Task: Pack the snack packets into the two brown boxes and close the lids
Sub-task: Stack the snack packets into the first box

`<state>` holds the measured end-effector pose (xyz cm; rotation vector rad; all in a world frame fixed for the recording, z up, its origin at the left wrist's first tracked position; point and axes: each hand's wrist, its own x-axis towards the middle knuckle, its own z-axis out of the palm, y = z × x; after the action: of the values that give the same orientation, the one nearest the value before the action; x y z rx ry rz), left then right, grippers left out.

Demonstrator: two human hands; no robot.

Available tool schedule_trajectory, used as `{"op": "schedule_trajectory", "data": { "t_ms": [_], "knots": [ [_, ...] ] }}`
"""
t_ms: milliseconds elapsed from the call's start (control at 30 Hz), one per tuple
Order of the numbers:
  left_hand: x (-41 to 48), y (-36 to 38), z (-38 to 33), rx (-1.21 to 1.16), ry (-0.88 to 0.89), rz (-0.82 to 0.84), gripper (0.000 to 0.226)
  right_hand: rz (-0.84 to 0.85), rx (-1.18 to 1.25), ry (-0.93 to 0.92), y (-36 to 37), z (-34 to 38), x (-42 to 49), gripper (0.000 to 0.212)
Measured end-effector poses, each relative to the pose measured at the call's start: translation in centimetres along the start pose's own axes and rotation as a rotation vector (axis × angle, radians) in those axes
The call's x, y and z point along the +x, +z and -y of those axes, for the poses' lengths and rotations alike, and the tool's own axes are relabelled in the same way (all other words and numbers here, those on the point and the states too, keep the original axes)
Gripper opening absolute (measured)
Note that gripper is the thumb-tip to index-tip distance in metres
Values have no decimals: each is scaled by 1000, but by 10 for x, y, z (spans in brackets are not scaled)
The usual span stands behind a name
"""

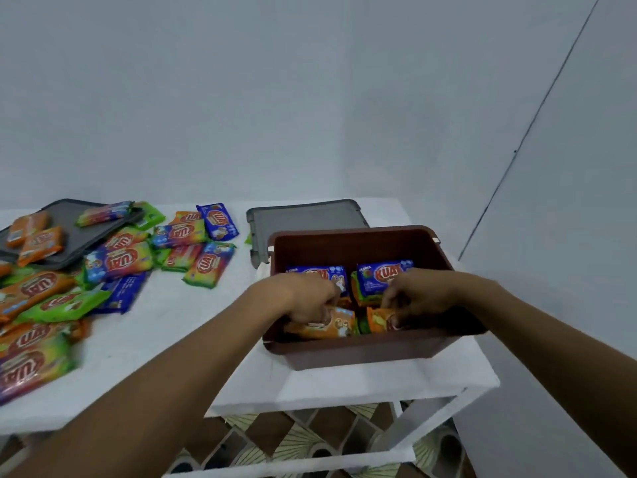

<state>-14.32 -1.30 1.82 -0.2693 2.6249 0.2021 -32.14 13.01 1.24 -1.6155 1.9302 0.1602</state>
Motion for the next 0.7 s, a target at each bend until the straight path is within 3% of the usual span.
{"op": "schedule_trajectory", "data": {
  "t_ms": [367, 700],
  "knots": [
    [1, 10, -2, 53, 34, -76, 24, 29, -35, -91, -2, -8, 7, 33],
    [-4, 12, 1, 110, 35, -68, 25, -166, -90, -131, -1, -3, 2, 23]
  ]
}}
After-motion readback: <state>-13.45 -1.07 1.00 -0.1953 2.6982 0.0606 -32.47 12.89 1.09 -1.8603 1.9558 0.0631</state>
